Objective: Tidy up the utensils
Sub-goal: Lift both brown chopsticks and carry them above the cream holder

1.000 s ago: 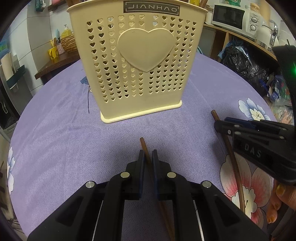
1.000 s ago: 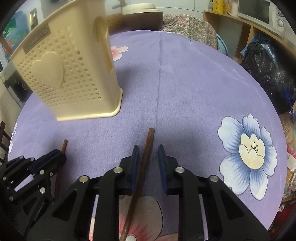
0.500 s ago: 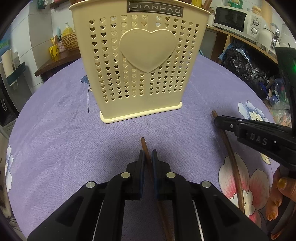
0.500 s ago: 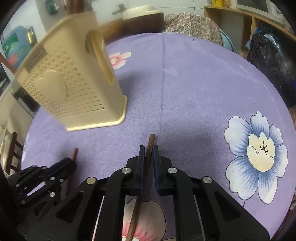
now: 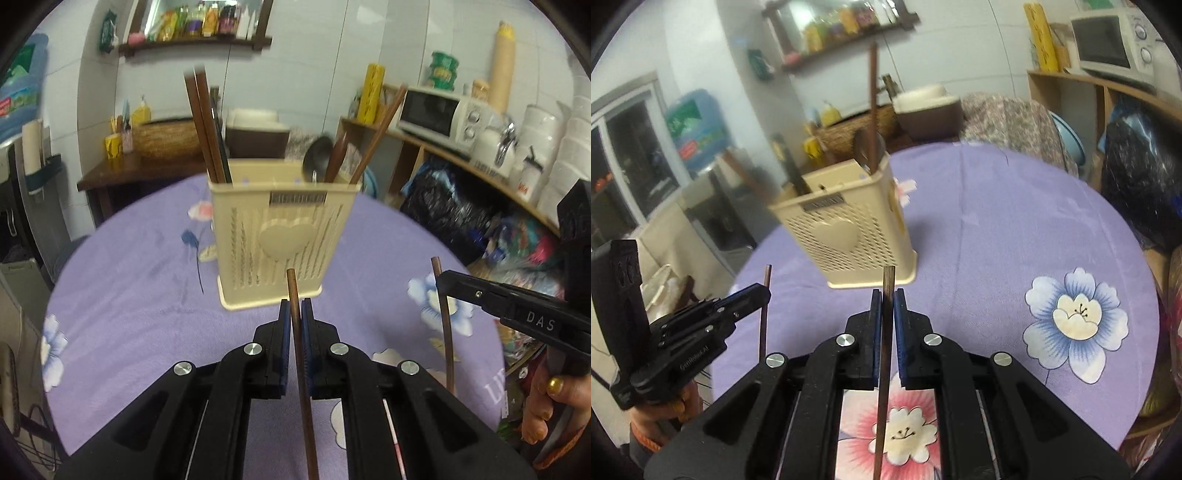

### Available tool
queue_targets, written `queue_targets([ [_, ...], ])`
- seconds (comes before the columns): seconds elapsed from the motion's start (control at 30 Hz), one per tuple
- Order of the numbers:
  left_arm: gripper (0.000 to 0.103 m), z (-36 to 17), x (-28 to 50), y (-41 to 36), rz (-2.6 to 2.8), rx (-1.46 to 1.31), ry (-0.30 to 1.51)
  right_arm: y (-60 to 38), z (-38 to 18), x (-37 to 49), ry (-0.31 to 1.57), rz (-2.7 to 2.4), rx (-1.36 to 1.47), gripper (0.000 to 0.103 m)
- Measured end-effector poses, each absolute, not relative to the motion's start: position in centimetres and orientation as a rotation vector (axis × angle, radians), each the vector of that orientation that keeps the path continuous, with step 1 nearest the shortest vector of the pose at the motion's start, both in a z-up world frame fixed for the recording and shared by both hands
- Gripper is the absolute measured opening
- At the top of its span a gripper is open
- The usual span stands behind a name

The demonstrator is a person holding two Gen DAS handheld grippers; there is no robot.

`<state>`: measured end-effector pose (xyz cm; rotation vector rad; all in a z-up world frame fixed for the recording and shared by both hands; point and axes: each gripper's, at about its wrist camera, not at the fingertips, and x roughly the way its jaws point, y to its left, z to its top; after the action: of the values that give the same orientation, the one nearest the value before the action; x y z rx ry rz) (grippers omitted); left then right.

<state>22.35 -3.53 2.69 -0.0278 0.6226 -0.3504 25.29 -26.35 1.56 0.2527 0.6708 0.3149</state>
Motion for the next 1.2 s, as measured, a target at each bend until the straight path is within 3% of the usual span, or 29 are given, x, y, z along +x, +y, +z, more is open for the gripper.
queue_targets([
  [0.23, 0.006, 6.8, 19.6, -2.5, -0.378, -0.033, 0.507, -26.6, 5.7, 21.5, 0.579, 0.391, 0.232, 0.008],
  [0.8, 0.006, 9.1, 19.3, -2.2, -0.392, -0.019, 0.447, -26.1, 9.5, 21.3, 0.509, 0.426, 0.198, 0.008],
  [1.2, 0.006, 21.3, 23.4, -3.0, -0.400, -0.010, 0.291, -23.8, 22.1, 27.3, 0.369, 0.413, 0.113, 0.008],
])
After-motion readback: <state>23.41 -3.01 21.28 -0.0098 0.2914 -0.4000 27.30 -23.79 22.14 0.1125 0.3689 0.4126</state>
